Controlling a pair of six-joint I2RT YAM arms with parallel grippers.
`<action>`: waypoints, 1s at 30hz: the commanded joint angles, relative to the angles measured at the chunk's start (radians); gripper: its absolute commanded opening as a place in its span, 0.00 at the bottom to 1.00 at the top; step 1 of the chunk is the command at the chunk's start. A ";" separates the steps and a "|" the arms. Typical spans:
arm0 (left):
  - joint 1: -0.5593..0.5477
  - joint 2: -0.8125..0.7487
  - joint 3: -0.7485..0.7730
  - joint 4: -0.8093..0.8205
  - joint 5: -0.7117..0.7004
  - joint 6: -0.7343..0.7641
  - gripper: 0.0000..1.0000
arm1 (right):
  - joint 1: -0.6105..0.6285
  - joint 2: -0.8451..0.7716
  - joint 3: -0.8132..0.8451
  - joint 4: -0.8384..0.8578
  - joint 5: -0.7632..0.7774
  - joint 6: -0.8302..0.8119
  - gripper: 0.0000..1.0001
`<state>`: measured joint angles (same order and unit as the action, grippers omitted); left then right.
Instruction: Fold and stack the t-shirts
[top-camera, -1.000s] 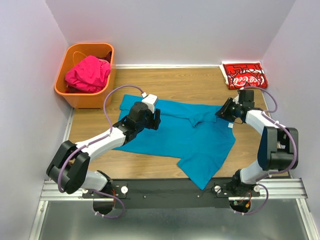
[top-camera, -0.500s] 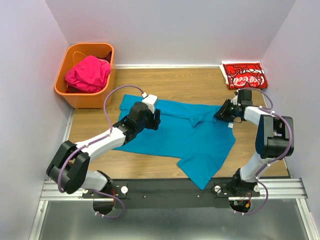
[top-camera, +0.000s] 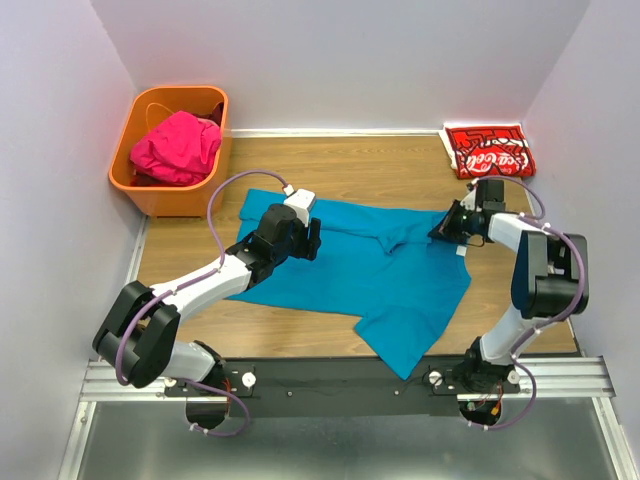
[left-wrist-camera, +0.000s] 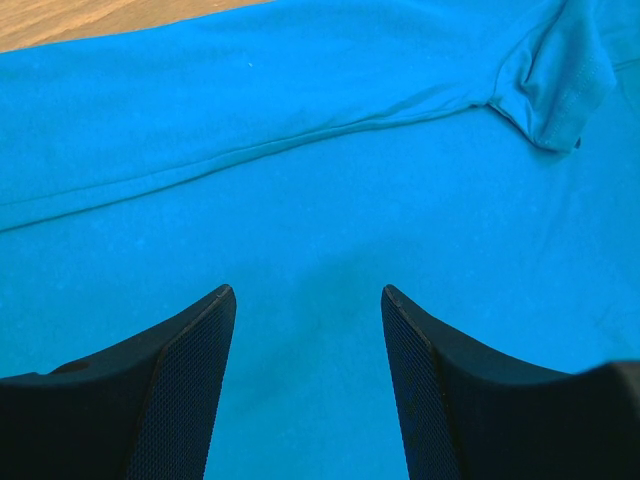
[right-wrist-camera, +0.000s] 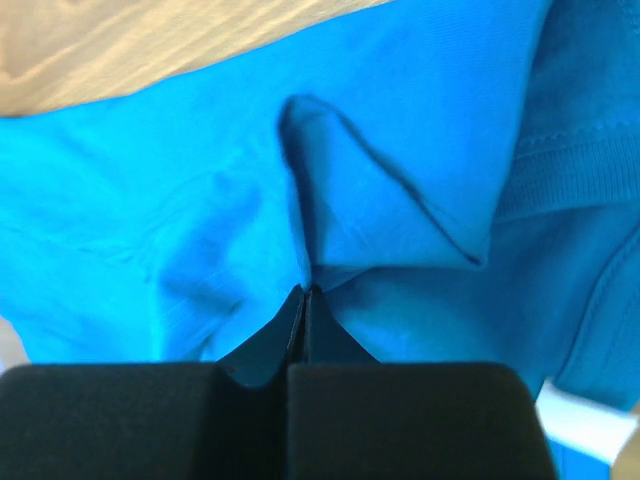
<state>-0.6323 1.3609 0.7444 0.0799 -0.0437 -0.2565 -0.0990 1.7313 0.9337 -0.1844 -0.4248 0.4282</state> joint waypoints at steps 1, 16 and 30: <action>-0.003 0.007 0.026 0.000 0.002 0.011 0.68 | -0.004 -0.110 -0.013 -0.081 -0.022 0.029 0.01; -0.001 0.026 0.033 -0.002 0.022 0.013 0.68 | -0.004 -0.290 -0.173 -0.156 -0.035 0.126 0.02; 0.040 0.009 0.065 -0.023 -0.134 -0.039 0.68 | -0.085 -0.282 -0.015 -0.125 0.176 0.096 0.49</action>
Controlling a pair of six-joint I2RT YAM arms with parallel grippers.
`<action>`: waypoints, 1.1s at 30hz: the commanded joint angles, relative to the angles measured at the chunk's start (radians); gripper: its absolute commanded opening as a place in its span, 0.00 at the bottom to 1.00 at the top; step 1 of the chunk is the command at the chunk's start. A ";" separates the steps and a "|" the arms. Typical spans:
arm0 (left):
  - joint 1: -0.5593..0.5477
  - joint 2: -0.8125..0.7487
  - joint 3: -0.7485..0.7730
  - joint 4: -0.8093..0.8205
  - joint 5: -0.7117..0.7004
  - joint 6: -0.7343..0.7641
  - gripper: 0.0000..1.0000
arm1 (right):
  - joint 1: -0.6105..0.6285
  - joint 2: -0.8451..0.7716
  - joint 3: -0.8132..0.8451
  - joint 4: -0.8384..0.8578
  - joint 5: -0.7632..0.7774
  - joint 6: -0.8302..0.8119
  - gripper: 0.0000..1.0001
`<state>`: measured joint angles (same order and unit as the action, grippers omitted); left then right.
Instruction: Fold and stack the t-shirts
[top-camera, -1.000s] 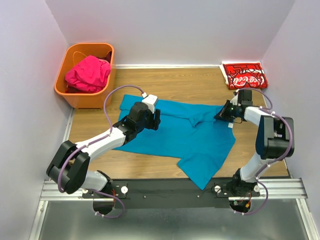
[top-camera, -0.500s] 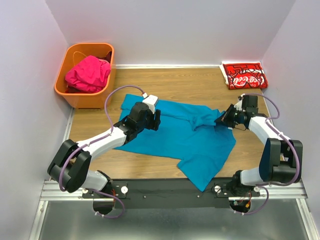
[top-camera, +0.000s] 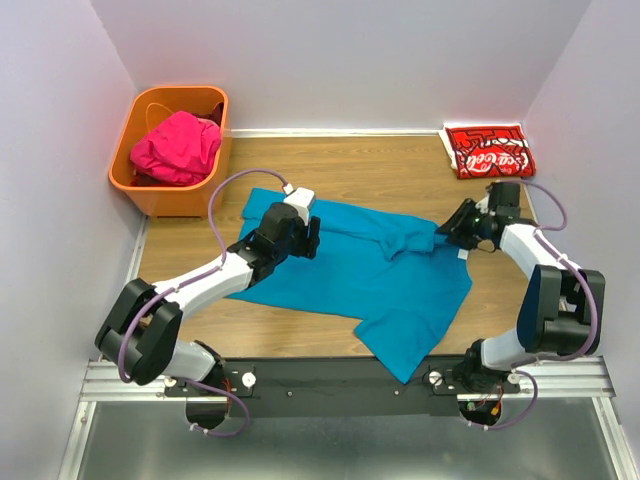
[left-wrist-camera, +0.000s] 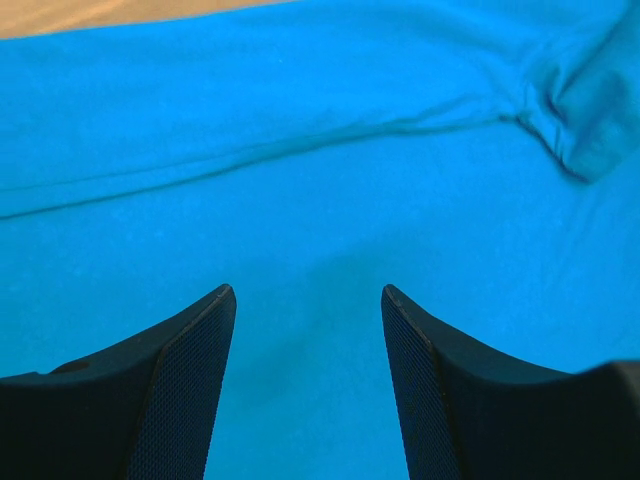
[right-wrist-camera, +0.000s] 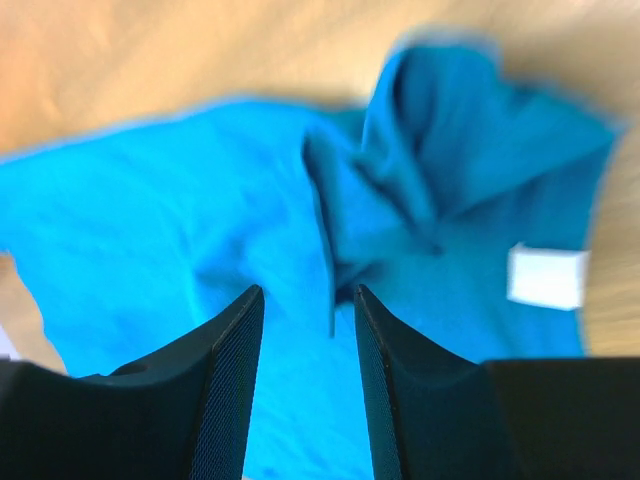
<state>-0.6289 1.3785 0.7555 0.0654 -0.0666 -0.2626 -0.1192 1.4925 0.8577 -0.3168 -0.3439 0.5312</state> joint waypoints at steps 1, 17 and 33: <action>0.052 0.008 0.080 -0.013 -0.131 -0.033 0.68 | -0.080 -0.041 0.069 0.007 0.100 -0.008 0.49; 0.284 0.571 0.536 -0.176 0.016 -0.093 0.68 | -0.186 0.198 0.073 0.197 -0.017 0.059 0.24; 0.334 0.677 0.622 -0.249 0.022 -0.101 0.68 | -0.188 0.357 0.138 0.228 -0.184 0.044 0.17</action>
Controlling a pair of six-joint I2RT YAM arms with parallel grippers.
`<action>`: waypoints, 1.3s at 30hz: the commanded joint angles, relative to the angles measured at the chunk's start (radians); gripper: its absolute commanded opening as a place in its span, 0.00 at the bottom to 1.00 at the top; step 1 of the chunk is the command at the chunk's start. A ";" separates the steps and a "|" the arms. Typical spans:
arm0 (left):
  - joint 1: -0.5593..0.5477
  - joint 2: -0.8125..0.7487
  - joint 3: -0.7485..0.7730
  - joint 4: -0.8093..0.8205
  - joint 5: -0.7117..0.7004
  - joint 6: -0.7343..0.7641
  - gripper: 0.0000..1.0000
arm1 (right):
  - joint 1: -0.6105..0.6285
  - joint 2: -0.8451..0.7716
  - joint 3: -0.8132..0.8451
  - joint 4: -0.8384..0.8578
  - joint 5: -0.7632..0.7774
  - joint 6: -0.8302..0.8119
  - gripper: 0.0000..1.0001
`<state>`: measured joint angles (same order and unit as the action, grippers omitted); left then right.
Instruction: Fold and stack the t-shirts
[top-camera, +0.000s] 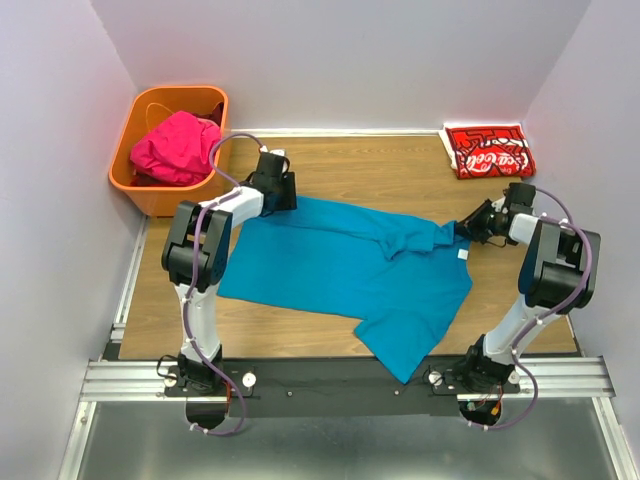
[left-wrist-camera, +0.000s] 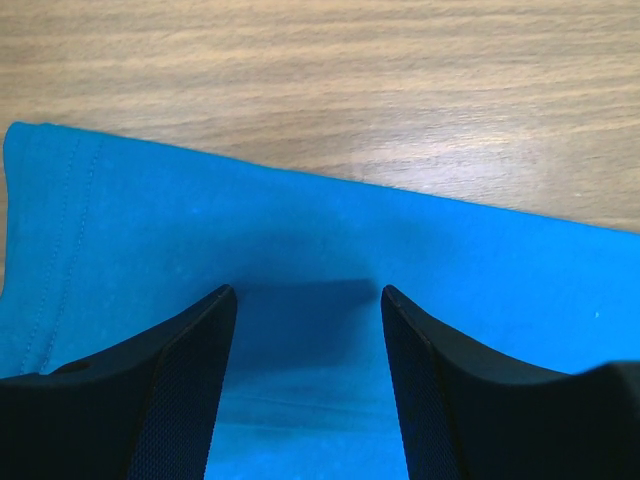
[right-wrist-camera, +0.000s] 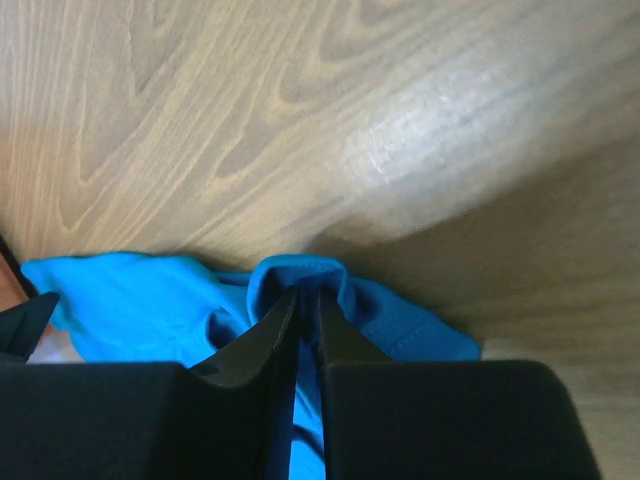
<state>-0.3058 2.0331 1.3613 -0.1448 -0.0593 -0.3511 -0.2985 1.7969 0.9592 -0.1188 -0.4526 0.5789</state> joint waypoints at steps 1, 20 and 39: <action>0.014 0.024 0.019 -0.045 0.016 -0.015 0.68 | -0.008 0.067 0.041 0.031 -0.086 -0.002 0.17; 0.063 0.059 0.065 -0.107 0.006 -0.054 0.68 | -0.079 0.259 0.194 0.099 0.003 0.182 0.18; 0.065 -0.025 0.035 -0.049 0.053 -0.052 0.71 | -0.015 -0.059 0.052 0.104 -0.074 0.059 0.39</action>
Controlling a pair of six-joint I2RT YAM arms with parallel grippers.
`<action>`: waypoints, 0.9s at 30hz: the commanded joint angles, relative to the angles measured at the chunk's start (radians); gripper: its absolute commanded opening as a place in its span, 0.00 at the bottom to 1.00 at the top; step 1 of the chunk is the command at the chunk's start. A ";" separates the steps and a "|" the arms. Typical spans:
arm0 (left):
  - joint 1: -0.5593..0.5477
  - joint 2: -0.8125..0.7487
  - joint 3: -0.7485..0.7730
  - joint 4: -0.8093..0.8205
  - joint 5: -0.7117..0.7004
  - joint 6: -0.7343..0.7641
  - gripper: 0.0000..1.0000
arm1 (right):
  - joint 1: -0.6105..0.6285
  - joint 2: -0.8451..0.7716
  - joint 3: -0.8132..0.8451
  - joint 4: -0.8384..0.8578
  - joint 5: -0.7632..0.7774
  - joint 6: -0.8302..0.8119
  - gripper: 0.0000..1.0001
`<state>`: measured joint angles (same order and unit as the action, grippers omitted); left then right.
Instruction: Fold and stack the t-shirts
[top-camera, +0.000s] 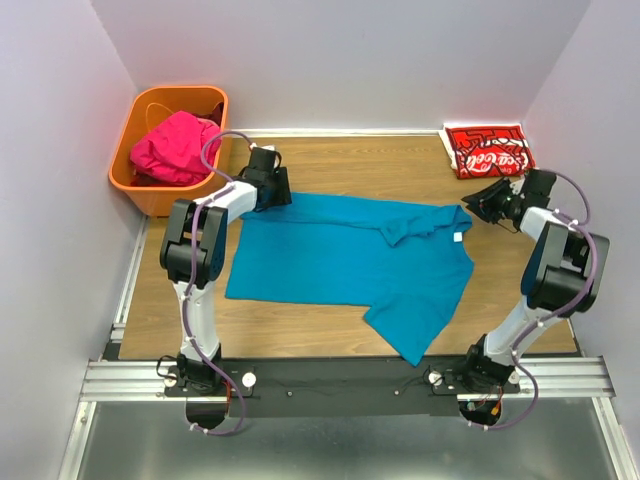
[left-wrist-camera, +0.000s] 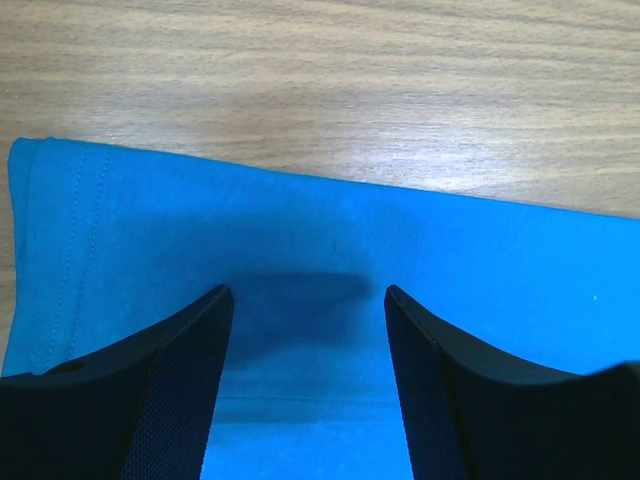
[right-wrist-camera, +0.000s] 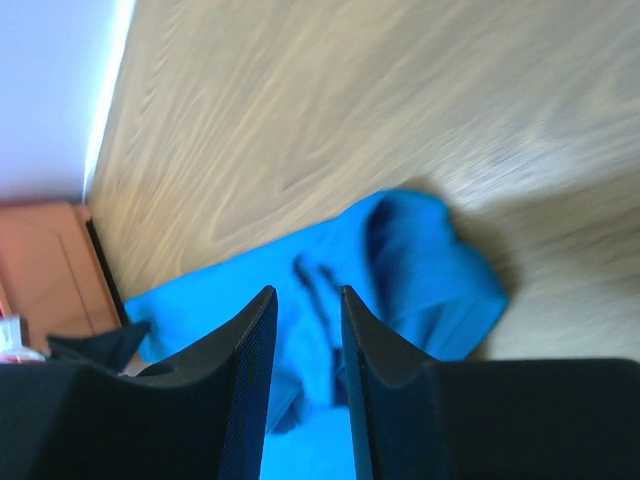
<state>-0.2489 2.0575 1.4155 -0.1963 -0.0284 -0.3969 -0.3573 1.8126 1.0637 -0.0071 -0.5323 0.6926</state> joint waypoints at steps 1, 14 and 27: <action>0.008 -0.063 -0.023 0.005 0.024 -0.008 0.71 | 0.060 -0.090 -0.059 -0.020 0.009 -0.065 0.39; -0.050 -0.483 -0.370 0.132 0.024 0.035 0.72 | 0.192 -0.134 -0.177 -0.076 0.028 -0.107 0.39; -0.090 -0.697 -0.618 0.192 0.054 0.084 0.72 | 0.196 -0.064 -0.162 -0.070 0.052 -0.110 0.39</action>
<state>-0.3382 1.3926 0.7940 -0.0456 0.0116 -0.3359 -0.1692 1.7283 0.8940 -0.0685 -0.5091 0.5999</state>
